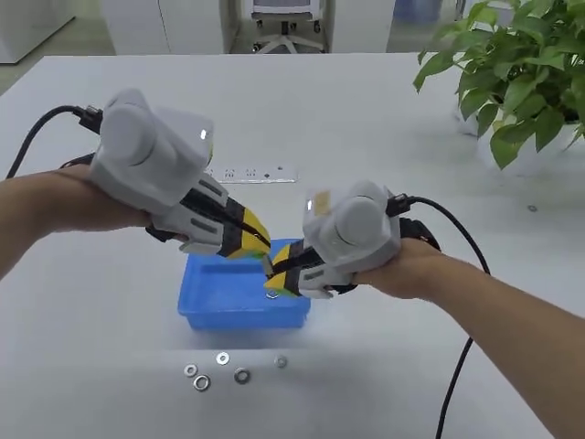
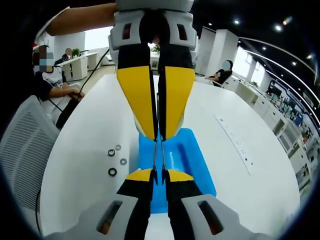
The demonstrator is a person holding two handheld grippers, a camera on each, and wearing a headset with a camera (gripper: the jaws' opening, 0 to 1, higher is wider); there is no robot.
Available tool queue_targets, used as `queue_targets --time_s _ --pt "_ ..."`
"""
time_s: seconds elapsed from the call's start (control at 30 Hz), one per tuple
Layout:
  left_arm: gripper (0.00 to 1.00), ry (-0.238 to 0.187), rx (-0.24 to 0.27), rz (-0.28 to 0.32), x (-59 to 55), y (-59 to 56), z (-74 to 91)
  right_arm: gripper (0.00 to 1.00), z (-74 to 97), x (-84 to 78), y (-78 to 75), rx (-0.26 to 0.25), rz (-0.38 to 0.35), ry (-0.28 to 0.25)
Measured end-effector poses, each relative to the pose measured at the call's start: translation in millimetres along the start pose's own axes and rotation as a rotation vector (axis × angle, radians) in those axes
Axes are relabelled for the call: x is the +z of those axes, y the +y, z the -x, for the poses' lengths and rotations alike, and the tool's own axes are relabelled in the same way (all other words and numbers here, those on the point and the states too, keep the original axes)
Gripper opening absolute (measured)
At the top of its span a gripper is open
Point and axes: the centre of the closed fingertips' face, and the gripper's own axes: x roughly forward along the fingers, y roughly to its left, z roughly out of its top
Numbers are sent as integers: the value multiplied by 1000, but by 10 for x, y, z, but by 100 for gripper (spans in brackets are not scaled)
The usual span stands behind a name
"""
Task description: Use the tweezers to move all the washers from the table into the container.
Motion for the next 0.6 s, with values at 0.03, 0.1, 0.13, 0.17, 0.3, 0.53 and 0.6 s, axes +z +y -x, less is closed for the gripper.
queue_targets --time_s 0.03,0.1,0.13,0.17,0.3,0.53,0.6 --pt "6 -1 -3 -1 12 -19 0 11 14 3 21 -2 -3 -3" --pt "6 -1 -9 -7 26 -55 -4 11 33 2 55 -7 -9 -6" --pt "6 -1 -9 -8 29 -62 -6 11 37 -1 75 -7 -11 -6" --pt "6 -2 -16 -9 37 -100 -13 11 44 -5 97 -9 -12 -7" --pt "6 -2 -27 -12 35 -180 -40 11 53 -32 175 -8 -19 -8" --pt "6 0 -43 -9 12 -287 -83 11 51 -87 293 -4 -27 -5" --pt "6 3 -47 -9 2 -311 -98 11 47 -100 318 -3 -31 -5"
